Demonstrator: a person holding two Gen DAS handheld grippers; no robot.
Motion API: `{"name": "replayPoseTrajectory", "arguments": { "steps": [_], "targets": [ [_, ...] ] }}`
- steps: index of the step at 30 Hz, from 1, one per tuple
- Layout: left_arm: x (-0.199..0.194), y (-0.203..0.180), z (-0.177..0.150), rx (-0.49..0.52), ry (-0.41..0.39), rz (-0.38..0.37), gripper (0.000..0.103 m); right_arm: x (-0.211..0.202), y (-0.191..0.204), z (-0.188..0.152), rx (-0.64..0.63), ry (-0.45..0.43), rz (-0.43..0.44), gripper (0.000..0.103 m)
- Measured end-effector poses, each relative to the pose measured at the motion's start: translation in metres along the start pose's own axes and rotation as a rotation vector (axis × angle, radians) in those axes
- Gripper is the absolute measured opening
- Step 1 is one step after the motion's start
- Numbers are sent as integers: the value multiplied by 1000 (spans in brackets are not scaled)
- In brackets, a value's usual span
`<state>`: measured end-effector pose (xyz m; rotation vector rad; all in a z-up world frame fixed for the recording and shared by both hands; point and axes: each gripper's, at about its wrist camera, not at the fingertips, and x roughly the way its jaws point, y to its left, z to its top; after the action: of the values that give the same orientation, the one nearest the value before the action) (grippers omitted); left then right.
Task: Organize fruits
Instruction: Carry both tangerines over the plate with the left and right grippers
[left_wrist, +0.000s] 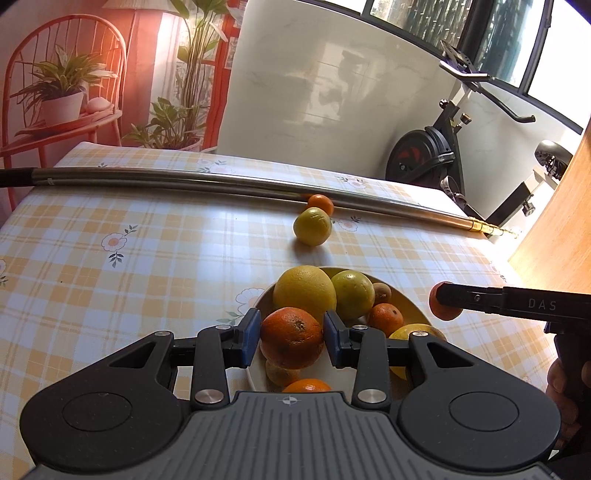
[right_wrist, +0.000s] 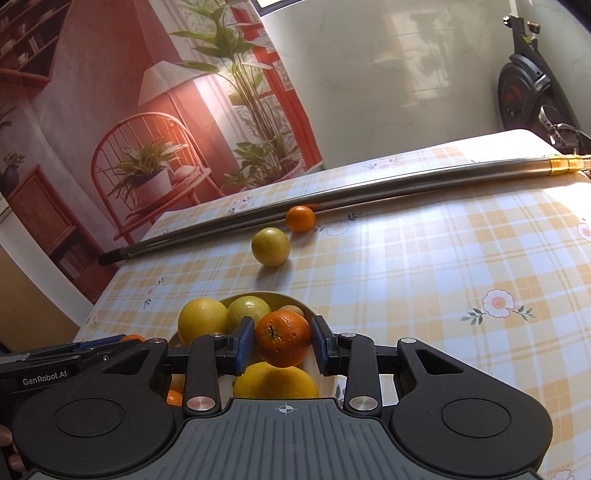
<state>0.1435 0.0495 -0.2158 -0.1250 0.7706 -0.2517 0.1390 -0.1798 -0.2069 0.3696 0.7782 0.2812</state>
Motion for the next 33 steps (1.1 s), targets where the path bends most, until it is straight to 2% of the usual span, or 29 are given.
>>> {"name": "replayPoseTrajectory", "arguments": {
  "steps": [14,26,33],
  "targets": [
    [3,-4,-7,38,27,27,39,-1,-6,-16,6,-4,-17,31],
    [16,-24,-6,151,49,-3,39,0,-9,-15,10,-9,-13,31],
    [21,-26,-7,167,73,-16,39,-8,-2,-13,20,-2,7,31]
  ]
}}
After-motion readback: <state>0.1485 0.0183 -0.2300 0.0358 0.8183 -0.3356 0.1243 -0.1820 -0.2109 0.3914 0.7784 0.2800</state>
